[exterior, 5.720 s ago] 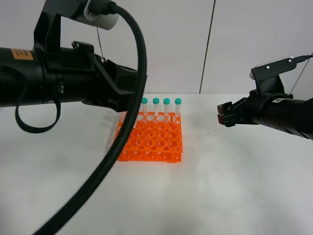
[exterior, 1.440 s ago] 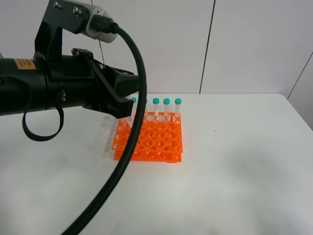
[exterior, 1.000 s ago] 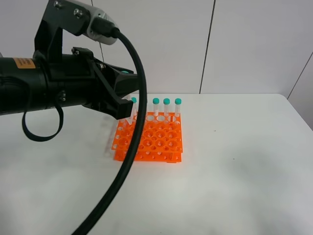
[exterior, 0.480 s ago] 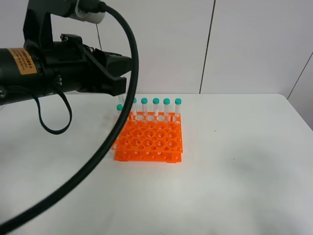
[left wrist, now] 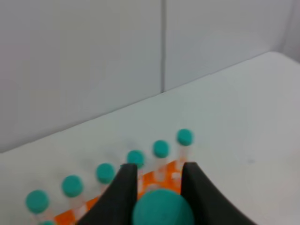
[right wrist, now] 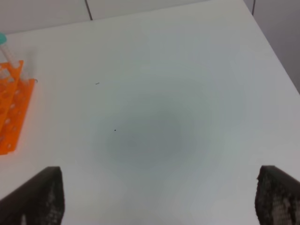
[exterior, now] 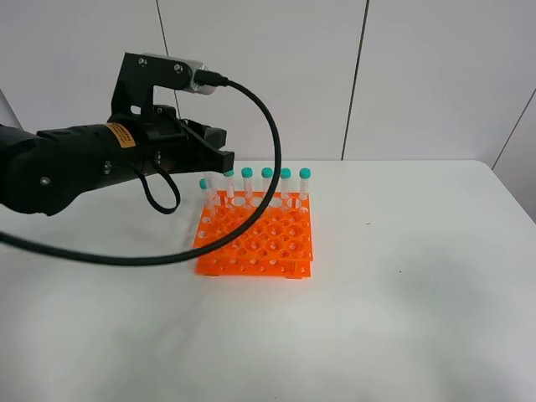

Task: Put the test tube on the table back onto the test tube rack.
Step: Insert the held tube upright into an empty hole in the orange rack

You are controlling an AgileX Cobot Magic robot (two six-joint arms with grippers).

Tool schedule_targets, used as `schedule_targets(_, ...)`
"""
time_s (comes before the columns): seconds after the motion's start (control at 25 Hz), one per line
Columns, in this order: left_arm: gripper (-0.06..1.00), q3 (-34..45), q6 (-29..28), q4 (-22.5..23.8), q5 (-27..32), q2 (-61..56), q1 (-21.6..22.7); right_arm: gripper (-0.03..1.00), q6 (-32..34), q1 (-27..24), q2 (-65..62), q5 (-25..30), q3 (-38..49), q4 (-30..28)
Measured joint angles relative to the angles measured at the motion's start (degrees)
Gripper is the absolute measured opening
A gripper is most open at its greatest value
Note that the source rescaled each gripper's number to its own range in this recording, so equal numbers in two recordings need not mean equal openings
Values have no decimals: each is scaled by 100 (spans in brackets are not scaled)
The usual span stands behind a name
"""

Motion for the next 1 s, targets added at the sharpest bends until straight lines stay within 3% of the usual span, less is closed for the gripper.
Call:
schedule_targets(0.36,0,-698,-46,-6,-18,872,118,85,0,0,0,0,0,0)
schedule_targets(1.0,0,-1937,-267,-8,628,2150,630,85,0,0,0,0,0,0)
